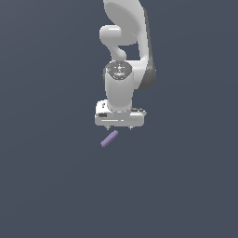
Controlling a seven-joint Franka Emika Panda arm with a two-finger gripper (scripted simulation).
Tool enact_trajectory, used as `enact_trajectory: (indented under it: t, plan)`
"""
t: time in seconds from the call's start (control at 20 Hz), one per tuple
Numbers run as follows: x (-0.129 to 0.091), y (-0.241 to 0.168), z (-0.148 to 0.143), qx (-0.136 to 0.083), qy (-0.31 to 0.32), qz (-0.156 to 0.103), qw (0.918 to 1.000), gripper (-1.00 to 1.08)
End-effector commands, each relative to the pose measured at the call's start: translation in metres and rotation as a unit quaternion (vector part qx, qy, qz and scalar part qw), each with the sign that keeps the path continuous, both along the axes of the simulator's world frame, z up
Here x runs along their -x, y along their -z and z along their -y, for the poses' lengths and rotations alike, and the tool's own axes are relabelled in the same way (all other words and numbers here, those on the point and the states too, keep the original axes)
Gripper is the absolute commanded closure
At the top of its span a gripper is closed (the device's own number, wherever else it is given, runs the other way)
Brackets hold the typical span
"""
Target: Pick up the object and move it to a goal position.
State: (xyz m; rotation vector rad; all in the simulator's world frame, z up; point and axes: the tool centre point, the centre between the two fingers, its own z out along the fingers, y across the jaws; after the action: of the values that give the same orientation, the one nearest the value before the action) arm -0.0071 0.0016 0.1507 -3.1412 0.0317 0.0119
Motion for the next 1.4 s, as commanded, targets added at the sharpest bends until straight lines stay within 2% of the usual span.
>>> enact_trajectory:
  t: [0.0,0.4,0.75,1.05,1.35]
  plan:
    - [0.000,0.000,0.000,0.000,0.000,0.000,1.0000,-0.92]
    - [0.005,-0.009,-0.005,0.004,-0.025,0.000,0.9997,-0.92]
    - [0.005,-0.007,-0.005,0.004,-0.020,0.000,0.9998,-0.92]
    - [0.006,0.001,-0.001,0.002,0.013,0.000,0.9999,-0.92]
    - [0.008,0.018,0.008,-0.001,0.077,0.000,0.9971,-0.92]
